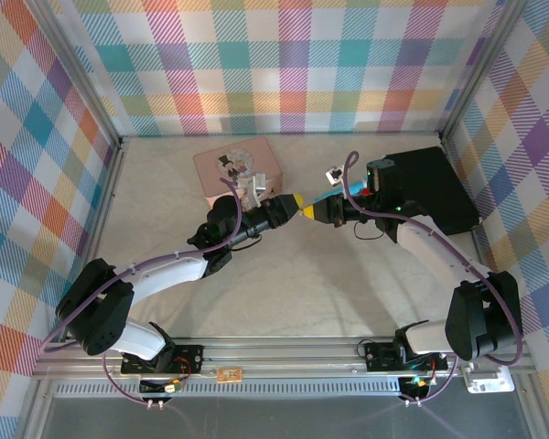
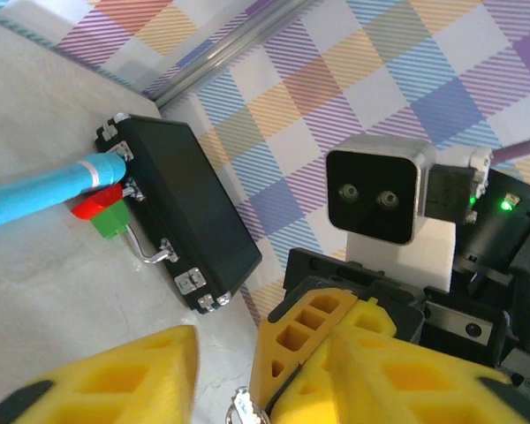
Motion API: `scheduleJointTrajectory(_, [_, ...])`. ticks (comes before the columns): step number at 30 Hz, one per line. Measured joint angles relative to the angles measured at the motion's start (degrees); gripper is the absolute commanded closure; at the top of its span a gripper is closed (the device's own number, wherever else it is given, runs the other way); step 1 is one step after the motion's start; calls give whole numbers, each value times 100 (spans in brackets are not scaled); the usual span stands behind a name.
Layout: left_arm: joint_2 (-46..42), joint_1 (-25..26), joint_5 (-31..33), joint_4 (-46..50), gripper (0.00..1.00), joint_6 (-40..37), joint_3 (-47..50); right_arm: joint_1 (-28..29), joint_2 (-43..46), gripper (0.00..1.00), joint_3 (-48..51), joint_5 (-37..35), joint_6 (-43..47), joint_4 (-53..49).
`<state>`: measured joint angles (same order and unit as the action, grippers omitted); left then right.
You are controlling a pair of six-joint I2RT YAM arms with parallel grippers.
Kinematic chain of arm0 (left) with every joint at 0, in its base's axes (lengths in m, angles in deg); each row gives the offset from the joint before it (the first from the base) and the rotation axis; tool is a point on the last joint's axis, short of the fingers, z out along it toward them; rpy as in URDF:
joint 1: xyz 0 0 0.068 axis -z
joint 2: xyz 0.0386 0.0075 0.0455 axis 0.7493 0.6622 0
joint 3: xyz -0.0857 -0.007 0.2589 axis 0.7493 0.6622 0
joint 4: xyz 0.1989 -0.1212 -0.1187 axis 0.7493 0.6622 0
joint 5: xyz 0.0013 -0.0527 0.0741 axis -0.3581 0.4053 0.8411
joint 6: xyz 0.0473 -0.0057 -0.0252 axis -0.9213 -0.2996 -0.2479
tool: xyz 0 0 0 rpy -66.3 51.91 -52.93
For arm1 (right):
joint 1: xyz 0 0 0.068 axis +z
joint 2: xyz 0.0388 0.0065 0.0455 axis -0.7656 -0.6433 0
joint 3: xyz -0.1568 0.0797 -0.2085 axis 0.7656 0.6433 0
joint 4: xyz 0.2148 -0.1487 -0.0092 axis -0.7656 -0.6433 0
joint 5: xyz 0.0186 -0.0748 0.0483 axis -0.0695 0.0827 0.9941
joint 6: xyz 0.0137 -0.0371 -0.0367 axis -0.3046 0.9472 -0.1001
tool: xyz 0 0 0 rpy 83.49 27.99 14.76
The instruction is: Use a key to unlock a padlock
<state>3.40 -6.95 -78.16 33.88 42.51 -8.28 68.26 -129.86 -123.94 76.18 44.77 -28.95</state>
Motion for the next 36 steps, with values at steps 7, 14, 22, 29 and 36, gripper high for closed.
scheduleJointTrajectory(7, [39,4,-24,-2,78,-7,-2,0,-15,100,0,4,-2,4])
scheduleJointTrajectory(14, [155,4,-63,-2,88,17,-11,-4,-15,100,0,4,-7,28])
scheduleJointTrajectory(22, [173,17,-94,133,100,-173,-157,-35,17,45,0,-245,-44,22])
scheduleJointTrajectory(29, [-188,33,358,1602,100,-1403,-643,-81,415,40,262,-807,-382,413])
scheduleJointTrajectory(36, [-503,33,728,2345,100,-2380,-933,-98,610,48,1377,-868,-1652,2120])
